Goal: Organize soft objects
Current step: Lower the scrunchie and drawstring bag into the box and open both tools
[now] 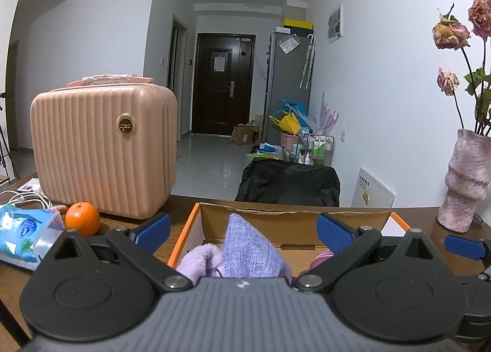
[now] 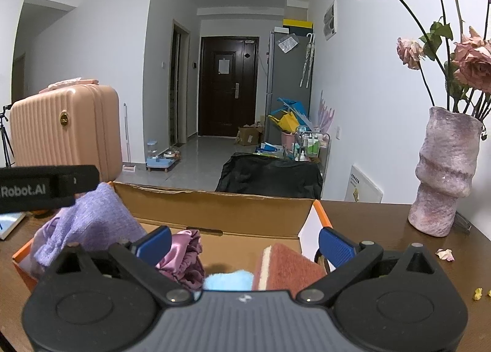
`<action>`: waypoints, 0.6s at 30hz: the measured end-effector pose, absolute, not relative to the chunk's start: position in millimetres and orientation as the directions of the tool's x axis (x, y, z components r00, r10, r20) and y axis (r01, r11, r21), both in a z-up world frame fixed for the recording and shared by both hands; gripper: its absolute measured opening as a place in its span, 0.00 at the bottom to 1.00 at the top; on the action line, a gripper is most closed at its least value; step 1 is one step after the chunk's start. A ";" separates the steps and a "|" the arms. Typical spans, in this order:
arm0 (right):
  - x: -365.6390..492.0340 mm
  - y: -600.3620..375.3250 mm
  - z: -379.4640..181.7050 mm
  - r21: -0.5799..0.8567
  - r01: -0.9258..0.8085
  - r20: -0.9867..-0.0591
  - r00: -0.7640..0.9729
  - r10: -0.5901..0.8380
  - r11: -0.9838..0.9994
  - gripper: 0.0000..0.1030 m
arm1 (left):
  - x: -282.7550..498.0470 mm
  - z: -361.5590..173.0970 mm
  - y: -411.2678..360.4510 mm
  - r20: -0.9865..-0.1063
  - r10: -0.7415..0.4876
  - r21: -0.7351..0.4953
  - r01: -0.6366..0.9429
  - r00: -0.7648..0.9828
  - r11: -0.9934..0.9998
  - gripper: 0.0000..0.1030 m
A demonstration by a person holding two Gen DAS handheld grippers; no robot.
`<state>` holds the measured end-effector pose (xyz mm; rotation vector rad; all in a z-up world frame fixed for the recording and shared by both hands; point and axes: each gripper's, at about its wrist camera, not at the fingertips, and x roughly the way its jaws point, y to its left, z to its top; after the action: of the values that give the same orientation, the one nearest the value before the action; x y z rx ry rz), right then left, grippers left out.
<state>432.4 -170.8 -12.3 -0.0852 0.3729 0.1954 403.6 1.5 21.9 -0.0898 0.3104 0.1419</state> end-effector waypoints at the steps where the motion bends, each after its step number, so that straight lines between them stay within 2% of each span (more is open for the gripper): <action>1: 429.8 -171.8 -12.3 -0.045 -0.205 -0.366 0.914 0.175 0.978 0.99 | 401.0 22.0 1.7 -0.309 0.127 -0.066 -0.154 0.943 0.986 1.00; 18: 371.4 -195.8 -10.7 0.004 -0.212 -0.310 0.929 0.202 0.977 0.99 | 349.3 15.8 4.4 -0.303 0.137 -0.054 -0.160 0.943 0.986 1.00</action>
<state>371.4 -195.8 -10.7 -0.0300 0.3145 0.2121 349.3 4.4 15.8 -0.0780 0.3030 0.1515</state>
